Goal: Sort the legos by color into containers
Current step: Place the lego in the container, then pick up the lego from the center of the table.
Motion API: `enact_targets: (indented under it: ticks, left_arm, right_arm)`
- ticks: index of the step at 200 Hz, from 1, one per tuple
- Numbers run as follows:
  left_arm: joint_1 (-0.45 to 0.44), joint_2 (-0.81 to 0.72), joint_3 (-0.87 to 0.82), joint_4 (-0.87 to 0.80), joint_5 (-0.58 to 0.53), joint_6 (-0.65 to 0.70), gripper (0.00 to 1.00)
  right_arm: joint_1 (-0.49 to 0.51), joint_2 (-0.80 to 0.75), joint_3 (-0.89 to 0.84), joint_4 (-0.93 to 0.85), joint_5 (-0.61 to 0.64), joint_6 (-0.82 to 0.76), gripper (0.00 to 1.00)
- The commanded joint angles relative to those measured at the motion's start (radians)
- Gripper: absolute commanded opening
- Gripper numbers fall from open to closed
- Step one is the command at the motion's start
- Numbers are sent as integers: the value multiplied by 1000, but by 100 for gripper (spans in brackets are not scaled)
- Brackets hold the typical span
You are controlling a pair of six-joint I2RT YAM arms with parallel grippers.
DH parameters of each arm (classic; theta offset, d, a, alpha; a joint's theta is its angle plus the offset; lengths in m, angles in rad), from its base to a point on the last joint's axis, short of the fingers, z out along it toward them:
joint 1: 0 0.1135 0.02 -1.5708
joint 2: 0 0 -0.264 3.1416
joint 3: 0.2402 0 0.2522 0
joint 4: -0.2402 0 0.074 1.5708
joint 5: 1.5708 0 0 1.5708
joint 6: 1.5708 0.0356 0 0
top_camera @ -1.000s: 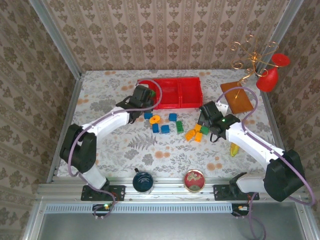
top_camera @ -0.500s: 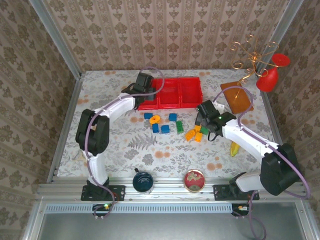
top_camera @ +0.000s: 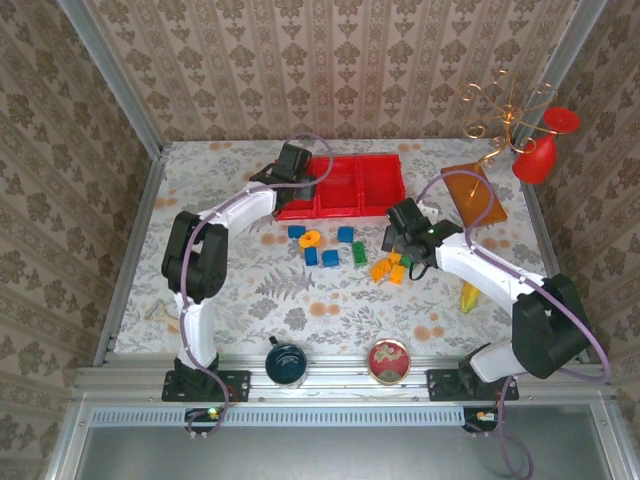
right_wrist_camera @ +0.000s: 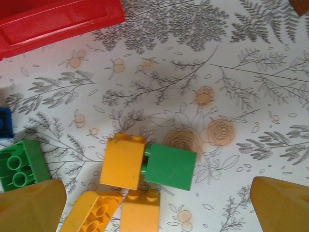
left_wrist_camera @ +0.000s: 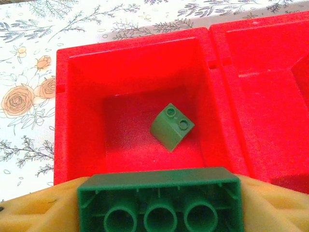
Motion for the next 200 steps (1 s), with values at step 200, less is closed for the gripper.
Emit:
enact_targets:
  ticks: [200]
  left_arm:
    - [17,-669,-594,98,-67,-153,100]
  right_arm:
    - [248,281,305,-27,-160,-97,81]
